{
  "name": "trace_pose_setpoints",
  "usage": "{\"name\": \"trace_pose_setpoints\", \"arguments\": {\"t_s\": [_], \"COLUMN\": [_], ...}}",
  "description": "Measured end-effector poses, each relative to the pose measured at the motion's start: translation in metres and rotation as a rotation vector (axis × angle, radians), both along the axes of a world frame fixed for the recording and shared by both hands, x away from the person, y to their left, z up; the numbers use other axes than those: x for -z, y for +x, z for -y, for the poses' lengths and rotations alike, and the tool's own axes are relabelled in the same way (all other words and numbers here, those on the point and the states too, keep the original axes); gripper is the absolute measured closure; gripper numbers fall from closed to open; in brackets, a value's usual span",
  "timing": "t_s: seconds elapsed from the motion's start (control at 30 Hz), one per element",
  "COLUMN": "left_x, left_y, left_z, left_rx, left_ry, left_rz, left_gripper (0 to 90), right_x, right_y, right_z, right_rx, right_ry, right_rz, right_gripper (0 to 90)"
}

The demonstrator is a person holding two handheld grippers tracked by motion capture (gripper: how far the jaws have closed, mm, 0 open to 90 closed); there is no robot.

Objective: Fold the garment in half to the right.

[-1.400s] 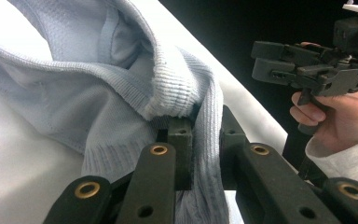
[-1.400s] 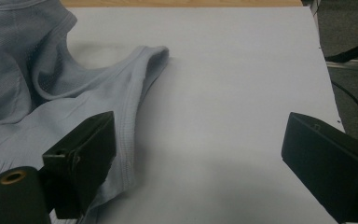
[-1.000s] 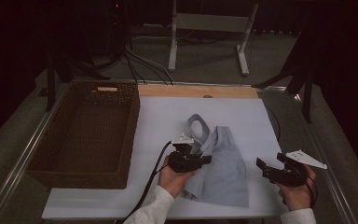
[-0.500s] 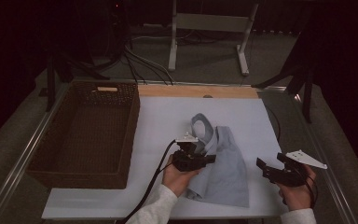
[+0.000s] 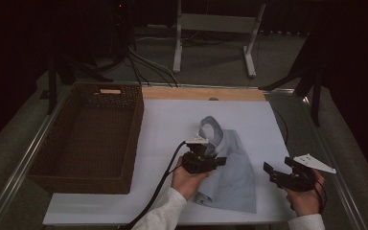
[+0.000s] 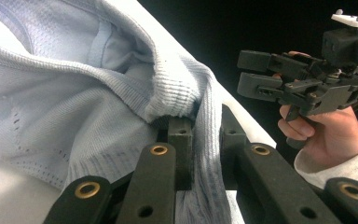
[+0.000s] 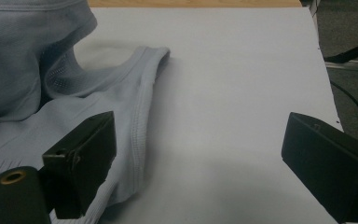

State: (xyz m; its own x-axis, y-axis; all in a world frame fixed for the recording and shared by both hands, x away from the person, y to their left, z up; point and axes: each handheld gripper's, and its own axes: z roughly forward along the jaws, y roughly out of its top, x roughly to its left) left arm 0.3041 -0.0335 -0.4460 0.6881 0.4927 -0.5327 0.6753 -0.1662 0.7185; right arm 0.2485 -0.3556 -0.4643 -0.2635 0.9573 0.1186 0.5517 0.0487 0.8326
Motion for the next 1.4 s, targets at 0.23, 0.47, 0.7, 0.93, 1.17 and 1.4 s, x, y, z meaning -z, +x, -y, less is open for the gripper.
{"name": "trace_pose_setpoints", "arguments": {"t_s": [0.23, 0.47, 0.7, 0.93, 1.17, 1.4], "left_x": [0.001, 0.007, 0.009, 0.008, 0.007, 0.009], "left_y": [0.001, 0.002, 0.003, 0.002, 0.001, 0.001], "left_z": [0.008, 0.013, 0.016, 0.021, 0.025, 0.03], "left_rx": [0.009, 0.017, 0.017, 0.025, 0.028, 0.048], "left_ry": [-0.001, 0.003, 0.001, 0.021, 0.03, 0.015], "left_rz": [-0.005, -0.012, -0.017, 0.006, 0.025, 0.023], "left_gripper": [81.0, 80.5, 79.2, 77.4, 75.4, 70.8], "right_x": [0.0, 0.0, 0.0, 0.0, 0.0, 0.0], "right_y": [0.0, 0.0, 0.0, 0.0, 0.0, 0.0], "right_z": [0.0, 0.001, 0.0, 0.0, 0.001, 0.0], "right_rx": [-0.001, 0.0, -0.001, -0.001, 0.0, 0.001], "right_ry": [0.0, 0.001, 0.0, 0.0, 0.0, 0.002], "right_rz": [0.0, 0.0, 0.001, 0.001, 0.001, 0.002], "right_gripper": [10.3, 10.3, 10.3, 10.3, 10.3, 10.3]}}
